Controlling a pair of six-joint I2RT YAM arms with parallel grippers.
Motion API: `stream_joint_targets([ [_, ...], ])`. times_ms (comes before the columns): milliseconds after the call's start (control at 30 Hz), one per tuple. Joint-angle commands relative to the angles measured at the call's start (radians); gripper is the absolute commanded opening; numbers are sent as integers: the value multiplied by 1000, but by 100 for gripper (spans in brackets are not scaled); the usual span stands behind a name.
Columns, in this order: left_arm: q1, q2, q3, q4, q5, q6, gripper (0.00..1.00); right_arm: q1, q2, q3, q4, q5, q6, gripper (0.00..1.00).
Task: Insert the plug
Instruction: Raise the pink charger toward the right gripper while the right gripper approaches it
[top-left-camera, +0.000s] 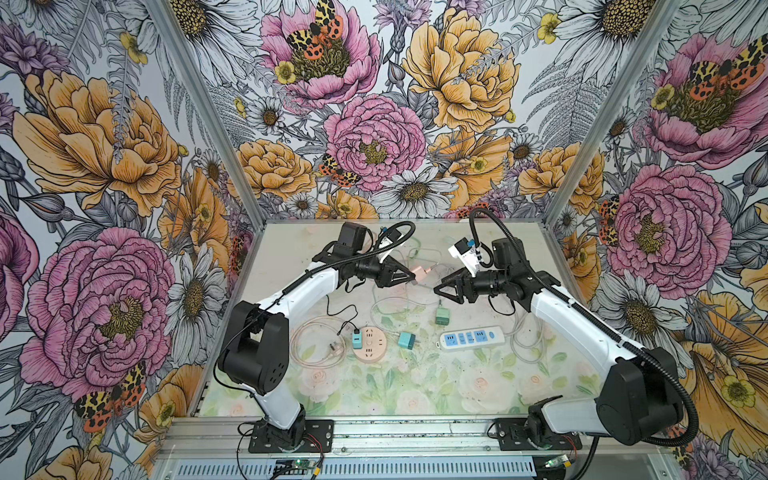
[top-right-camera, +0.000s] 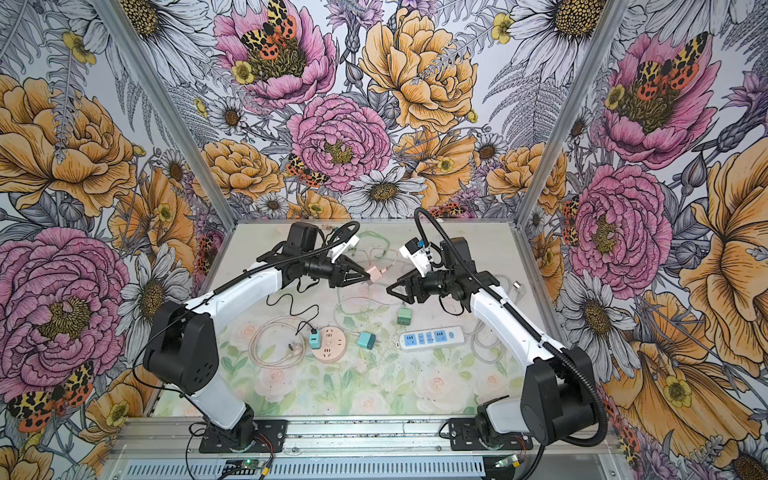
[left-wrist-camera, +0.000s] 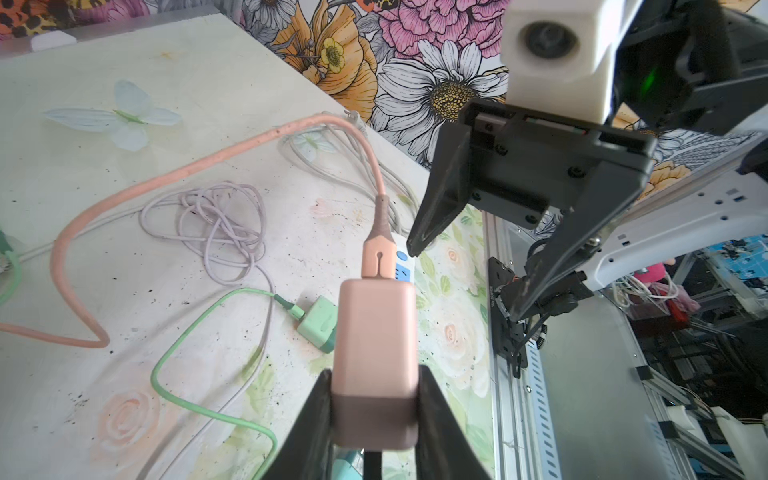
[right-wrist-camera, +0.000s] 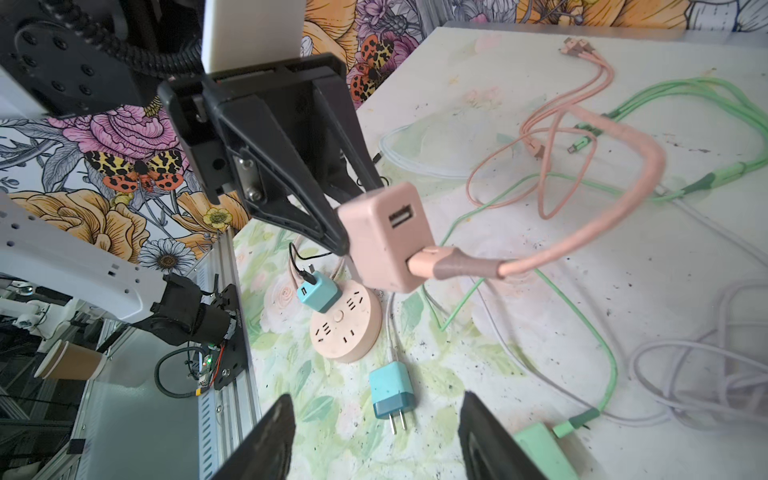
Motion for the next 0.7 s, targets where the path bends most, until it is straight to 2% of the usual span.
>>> stream_joint_targets([
  [0,-21,-18,-3,-9,87,31,16,-6,-3,5,100,-73,27,62],
  [167,-22,-13,1,-12,116,32,15,-5,13,1,178,-82,71,60],
  [667,-61,23,28,-12,155,41,12,24,58,-8,248,-99,118,55],
])
